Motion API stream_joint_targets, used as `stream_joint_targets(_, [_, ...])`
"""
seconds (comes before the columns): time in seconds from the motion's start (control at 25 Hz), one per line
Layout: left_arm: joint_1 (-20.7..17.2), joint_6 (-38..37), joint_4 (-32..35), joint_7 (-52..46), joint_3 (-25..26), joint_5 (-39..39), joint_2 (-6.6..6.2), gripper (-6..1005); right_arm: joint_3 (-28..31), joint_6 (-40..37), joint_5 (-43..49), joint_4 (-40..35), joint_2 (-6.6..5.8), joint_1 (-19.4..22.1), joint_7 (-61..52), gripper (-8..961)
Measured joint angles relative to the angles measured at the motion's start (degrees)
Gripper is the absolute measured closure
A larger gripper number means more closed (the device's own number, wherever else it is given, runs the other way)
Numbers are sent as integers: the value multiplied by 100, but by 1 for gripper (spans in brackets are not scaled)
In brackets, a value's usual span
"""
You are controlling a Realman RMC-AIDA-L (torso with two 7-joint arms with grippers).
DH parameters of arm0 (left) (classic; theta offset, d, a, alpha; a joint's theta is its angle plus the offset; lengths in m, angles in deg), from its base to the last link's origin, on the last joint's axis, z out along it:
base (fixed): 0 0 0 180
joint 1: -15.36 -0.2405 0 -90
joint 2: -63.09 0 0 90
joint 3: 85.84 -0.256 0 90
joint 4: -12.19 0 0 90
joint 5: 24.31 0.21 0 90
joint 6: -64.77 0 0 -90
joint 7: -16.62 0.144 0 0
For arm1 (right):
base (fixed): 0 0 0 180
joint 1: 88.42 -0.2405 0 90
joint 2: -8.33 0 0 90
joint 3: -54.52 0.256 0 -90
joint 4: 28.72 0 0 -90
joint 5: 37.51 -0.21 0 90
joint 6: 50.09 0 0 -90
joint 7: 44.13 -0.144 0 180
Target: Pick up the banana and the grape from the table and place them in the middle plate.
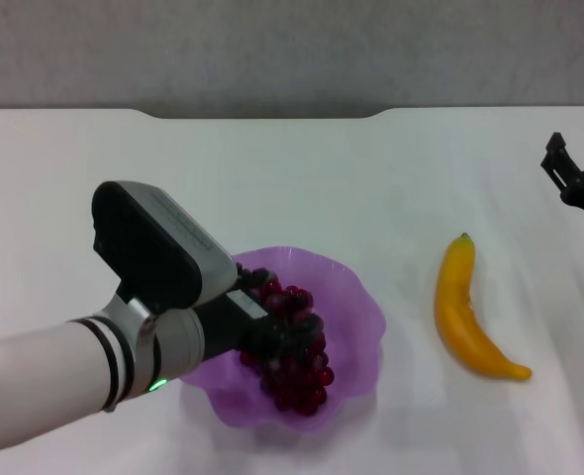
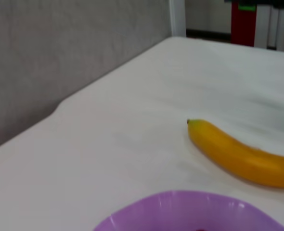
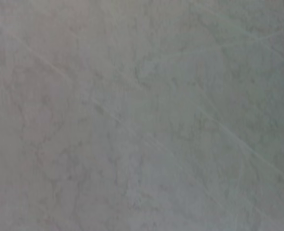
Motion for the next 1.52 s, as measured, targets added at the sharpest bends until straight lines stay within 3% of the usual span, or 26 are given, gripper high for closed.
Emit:
stream_joint_targets(0.16, [-35,-55,221,40,17,0,-3,204,13,0,0,35,0,3,0,70])
stream_joint_targets(0.4, [-45,-459,271,84,81,13,-7,109,3,0,0,37,0,6,0,70])
stream_joint_targets(0.72, [-129,-1147,218,38,486,-285,-9,112,12,0,0,26,0,9,0,71])
stream_joint_targets(1.08, [29,-1820,-295,11,1025,-749,-7,115,-1,-5,0,-2,0,-7,0,71])
stream_joint_targets(1.52, [334,-3851,-1543,114,613,-797,-15,115,-1,-10,0,-5,-1,-37,0,71])
